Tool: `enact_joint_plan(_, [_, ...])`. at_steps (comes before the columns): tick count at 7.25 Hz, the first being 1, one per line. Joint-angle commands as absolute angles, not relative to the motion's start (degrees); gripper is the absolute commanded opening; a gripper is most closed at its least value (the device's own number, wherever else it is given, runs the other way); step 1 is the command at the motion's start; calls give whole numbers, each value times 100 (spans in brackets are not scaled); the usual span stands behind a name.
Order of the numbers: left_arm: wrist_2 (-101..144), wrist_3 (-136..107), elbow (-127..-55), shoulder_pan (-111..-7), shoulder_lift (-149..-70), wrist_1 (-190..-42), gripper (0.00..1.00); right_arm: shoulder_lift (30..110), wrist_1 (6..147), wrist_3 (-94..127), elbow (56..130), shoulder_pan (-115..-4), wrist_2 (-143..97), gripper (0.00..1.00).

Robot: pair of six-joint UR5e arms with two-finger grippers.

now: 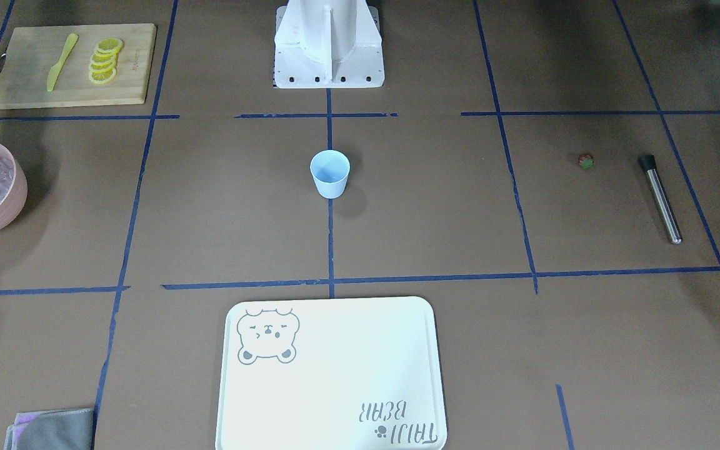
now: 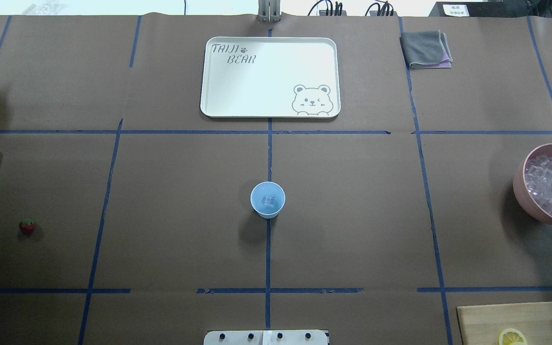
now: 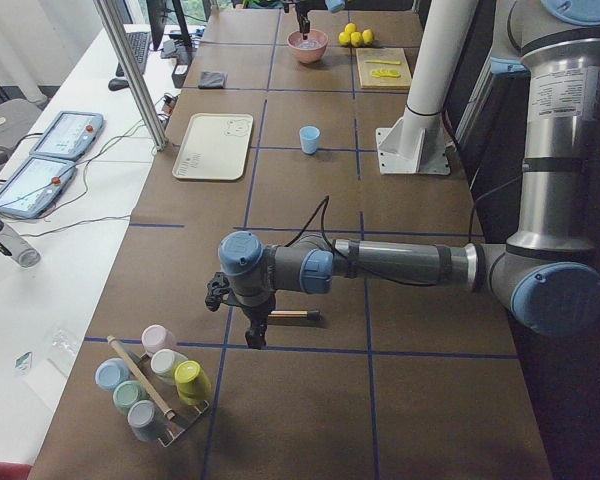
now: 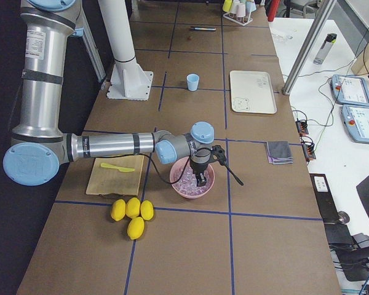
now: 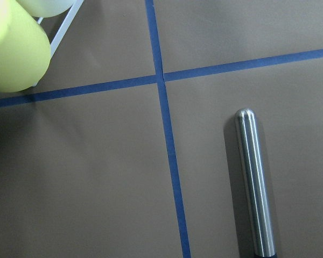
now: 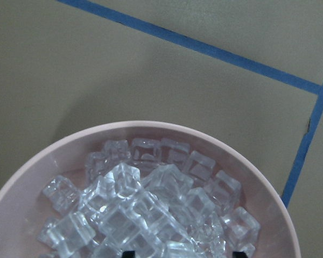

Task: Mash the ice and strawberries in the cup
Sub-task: 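Grasp another ice cube from the bowl with the right gripper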

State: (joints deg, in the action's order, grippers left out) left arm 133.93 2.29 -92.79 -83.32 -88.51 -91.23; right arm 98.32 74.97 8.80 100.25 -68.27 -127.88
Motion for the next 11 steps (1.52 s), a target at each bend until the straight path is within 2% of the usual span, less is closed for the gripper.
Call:
enact_joint_plan(1, [13394, 229, -9290, -8332, -8851, -9114, 100, 9835, 7497, 879, 9993, -6742, -12788, 66])
enact_joint_plan(4, [13395, 229, -9290, -8332, -8851, -9123, 100, 9852, 7497, 844, 9932, -6732, -12771, 63])
enact_joint_plan(6, [13395, 229, -9290, -8332, -8851, -9132, 100, 9861, 7497, 844, 9932, -6732, -12771, 58])
enact_joint_plan(7, [13395, 229, -9290, -8332, -8851, -9132, 100, 9870, 7497, 844, 9932, -6732, -12771, 50])
enact_joint_plan(8, [13395, 229, -9290, -8332, -8851, -9132, 100, 9870, 7506, 826, 9932, -6732, -12771, 28])
enact_joint_plan(9, [13395, 229, -9290, -8323, -8851, -9132, 100, 9853, 7506, 817, 9932, -6732, -12779, 15])
enact_joint_plan(10, [13395, 229, -9299, -8332, -8851, -9132, 100, 9844, 7497, 800, 9940, -6732, -12771, 5])
enact_joint_plan(11, [13395, 229, -9308, -8323, -8851, -9123, 100, 9809, 7497, 774, 10001, -6741, -12771, 3])
